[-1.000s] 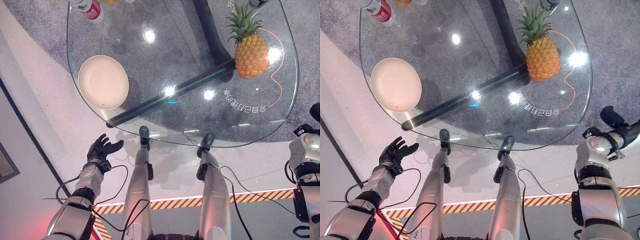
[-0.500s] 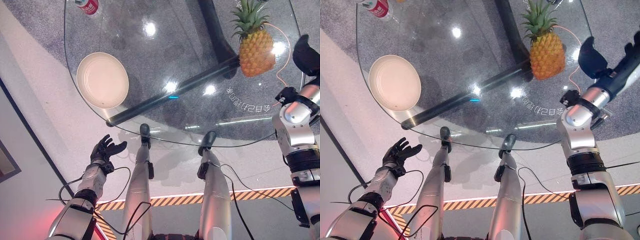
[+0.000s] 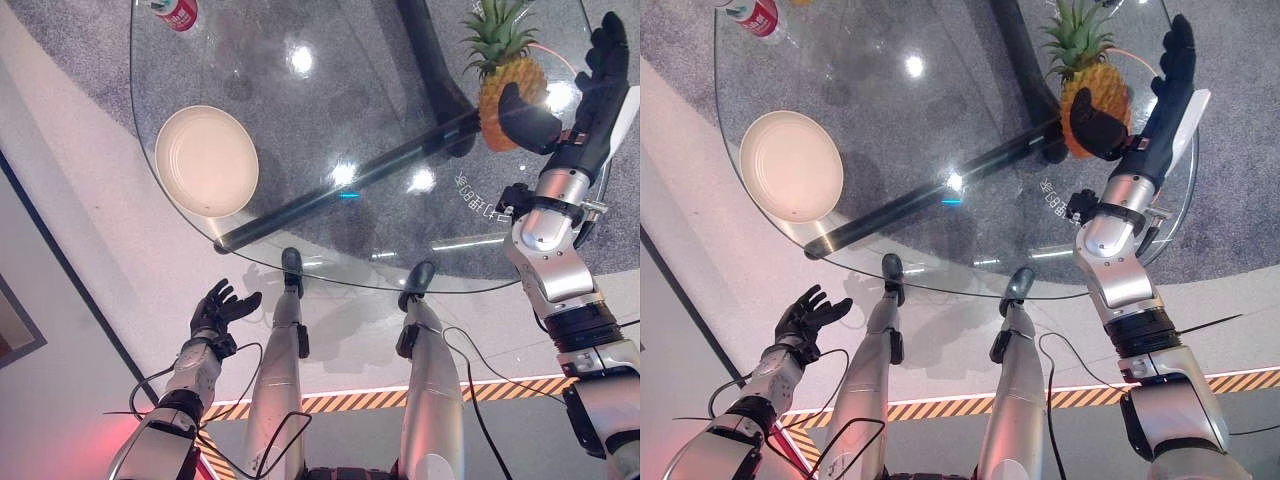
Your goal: Pick up the fruit to the plate
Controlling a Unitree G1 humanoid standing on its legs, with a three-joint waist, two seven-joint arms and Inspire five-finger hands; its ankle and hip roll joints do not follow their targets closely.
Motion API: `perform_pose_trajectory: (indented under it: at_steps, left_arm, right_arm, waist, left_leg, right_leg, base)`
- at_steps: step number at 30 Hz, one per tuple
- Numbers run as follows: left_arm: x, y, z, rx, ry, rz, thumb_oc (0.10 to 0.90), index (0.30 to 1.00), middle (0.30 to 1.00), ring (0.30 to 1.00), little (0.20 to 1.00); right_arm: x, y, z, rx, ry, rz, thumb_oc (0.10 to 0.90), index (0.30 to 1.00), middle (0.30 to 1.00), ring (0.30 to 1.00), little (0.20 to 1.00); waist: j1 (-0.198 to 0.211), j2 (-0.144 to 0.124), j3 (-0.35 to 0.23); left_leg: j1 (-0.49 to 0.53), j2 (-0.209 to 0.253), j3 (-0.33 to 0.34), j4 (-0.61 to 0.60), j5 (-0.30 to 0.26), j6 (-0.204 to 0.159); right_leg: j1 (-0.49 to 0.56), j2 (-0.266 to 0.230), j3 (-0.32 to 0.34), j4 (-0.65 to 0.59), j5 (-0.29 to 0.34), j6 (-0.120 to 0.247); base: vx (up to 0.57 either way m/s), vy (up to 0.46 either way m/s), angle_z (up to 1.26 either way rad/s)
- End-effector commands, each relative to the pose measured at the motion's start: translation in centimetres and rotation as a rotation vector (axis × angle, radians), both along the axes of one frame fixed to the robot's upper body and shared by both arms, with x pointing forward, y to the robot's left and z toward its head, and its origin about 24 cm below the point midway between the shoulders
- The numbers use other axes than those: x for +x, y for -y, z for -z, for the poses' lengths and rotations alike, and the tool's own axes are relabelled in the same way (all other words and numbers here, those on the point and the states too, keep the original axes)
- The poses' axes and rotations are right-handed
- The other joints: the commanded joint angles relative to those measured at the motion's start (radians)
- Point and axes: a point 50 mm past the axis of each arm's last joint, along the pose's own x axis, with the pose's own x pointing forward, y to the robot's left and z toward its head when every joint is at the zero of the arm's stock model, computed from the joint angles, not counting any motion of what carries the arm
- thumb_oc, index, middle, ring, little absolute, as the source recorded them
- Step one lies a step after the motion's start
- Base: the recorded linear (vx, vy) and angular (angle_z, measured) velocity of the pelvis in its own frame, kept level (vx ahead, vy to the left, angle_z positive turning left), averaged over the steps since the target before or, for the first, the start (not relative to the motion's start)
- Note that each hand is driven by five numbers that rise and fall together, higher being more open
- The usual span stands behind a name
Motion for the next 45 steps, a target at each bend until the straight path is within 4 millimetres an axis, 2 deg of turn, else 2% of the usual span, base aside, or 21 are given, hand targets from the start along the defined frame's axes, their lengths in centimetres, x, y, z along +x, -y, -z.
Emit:
perform_pose_trajectory:
  at_steps: [1,7,14,20,25,34,45]
  left_arm:
    - [-2.6,-1.7,1.7,0.042,-0.061,-0.041,0.800,0.900,0.900,0.900,0.900]
    - [-2.6,-1.1,1.8,0.040,-0.060,-0.033,0.800,0.900,0.900,0.900,0.900]
    - [-2.5,-1.1,1.8,0.040,-0.064,-0.029,0.800,0.900,0.900,0.900,0.900]
    - [-2.3,-0.9,1.7,0.046,-0.066,-0.020,0.800,0.900,0.900,0.900,0.900]
    - [-2.1,-0.6,1.6,0.048,-0.066,-0.010,0.800,0.900,0.900,0.900,0.900]
    - [-1.8,-0.6,1.4,0.049,-0.066,0.001,0.800,0.900,0.900,0.900,0.900]
    - [-1.6,-0.4,1.3,0.056,-0.064,0.013,0.800,0.900,0.900,0.900,0.900]
  right_arm:
    - [-1.9,-0.4,-3.9,-0.080,0.186,-0.045,0.800,0.900,0.900,0.900,0.900]
    - [-1.5,-0.9,-3.1,-0.089,0.136,-0.063,0.800,0.900,0.900,0.900,0.900]
    - [-1.0,-0.5,-2.6,-0.058,0.095,-0.046,0.800,0.900,0.900,0.900,0.900]
    - [-0.6,0.6,-2.4,-0.049,0.076,0.049,0.800,0.900,0.900,0.900,0.900]
    - [-0.1,1.8,-2.4,-0.114,0.034,0.203,0.800,0.900,0.900,0.900,0.900]
    - [0.4,2.4,-2.2,-0.156,-0.033,0.278,0.800,0.900,0.900,0.900,0.900]
    - [1.0,3.2,-1.2,-0.120,-0.116,0.306,0.800,0.900,0.900,0.900,0.900]
  waist:
    - [-0.008,0.024,-0.014]
    - [-0.009,0.028,-0.014]
    - [-0.006,0.031,-0.014]
    - [-0.001,0.032,-0.014]
    - [0.005,0.036,-0.014]
    - [0.009,0.043,-0.014]
    - [0.016,0.044,-0.014]
  left_leg:
    - [0.016,0.036,-0.027,0.091,-0.070,-0.018]
    - [0.018,0.037,-0.021,0.089,-0.067,-0.019]
    - [0.017,0.037,-0.021,0.092,-0.066,-0.021]
    - [0.011,0.037,-0.024,0.096,-0.067,-0.020]
    - [0.001,0.036,-0.031,0.103,-0.069,-0.018]
    - [-0.004,0.033,-0.033,0.108,-0.072,-0.015]
    - [-0.006,0.031,-0.037,0.107,-0.072,-0.014]
  right_leg:
    - [-0.009,-0.028,0.006,-0.019,0.088,0.041]
    - [-0.011,-0.029,0.009,-0.017,0.090,0.041]
    - [-0.014,-0.032,0.007,-0.013,0.091,0.041]
    - [-0.020,-0.035,0.004,-0.007,0.092,0.043]
    - [-0.030,-0.037,0.004,0.001,0.092,0.045]
    - [-0.037,-0.040,0.005,0.007,0.092,0.045]
    - [-0.038,-0.039,0.002,0.007,0.093,0.044]
  base:
    - [0.00,0.000,0.00]
    - [0.00,0.000,0.00]
    - [0.00,-0.001,0.00]
    - [0.00,-0.002,0.01]
    - [0.00,0.000,0.00]
    - [0.00,0.000,0.00]
    - [0.00,0.000,0.00]
